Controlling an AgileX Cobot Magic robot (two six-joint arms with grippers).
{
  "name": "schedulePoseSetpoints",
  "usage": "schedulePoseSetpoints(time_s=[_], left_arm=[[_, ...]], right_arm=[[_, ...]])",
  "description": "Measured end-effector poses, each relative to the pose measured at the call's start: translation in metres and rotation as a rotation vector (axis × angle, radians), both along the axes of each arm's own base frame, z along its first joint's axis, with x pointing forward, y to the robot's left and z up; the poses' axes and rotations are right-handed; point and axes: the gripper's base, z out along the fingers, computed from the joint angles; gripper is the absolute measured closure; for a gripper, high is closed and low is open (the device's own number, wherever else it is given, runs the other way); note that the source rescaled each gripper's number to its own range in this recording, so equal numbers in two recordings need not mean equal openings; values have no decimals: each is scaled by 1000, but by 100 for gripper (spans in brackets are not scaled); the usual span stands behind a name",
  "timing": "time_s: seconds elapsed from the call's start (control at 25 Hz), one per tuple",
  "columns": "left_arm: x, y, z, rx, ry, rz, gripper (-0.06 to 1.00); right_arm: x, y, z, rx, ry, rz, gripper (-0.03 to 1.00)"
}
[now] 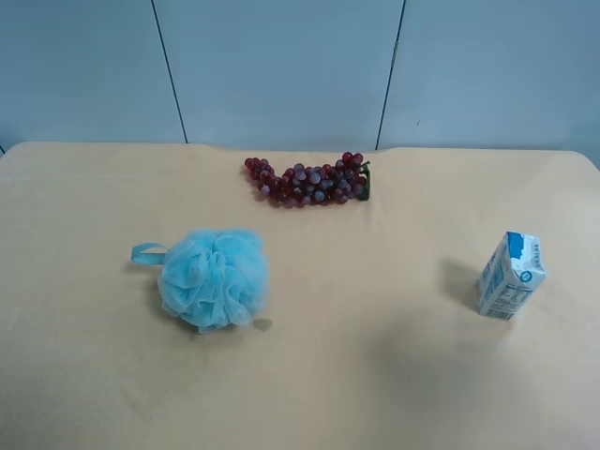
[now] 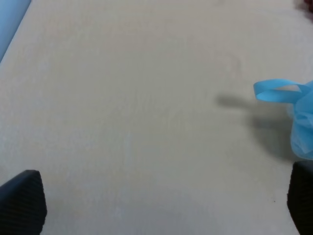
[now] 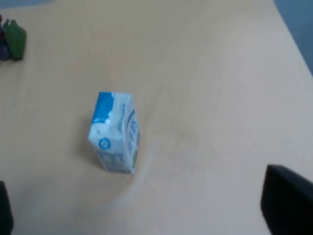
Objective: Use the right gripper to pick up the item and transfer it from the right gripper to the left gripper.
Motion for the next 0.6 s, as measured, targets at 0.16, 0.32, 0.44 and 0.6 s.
schedulePoseSetpoints(time_s=[0.16, 0.32, 0.44, 0.6], left_arm=[[0, 0, 0, 0, 1, 0, -5], [0, 0, 0, 0, 1, 0, -5], [0, 0, 0, 0, 1, 0, -5], [0, 0, 0, 0, 1, 0, -5]], right_arm=[[46, 0, 22, 25, 83, -8, -3], [96, -1, 25, 67, 214, -31, -3], [130, -2, 12, 77, 331, -44, -3], [164, -3, -12, 79, 456, -50, -3]])
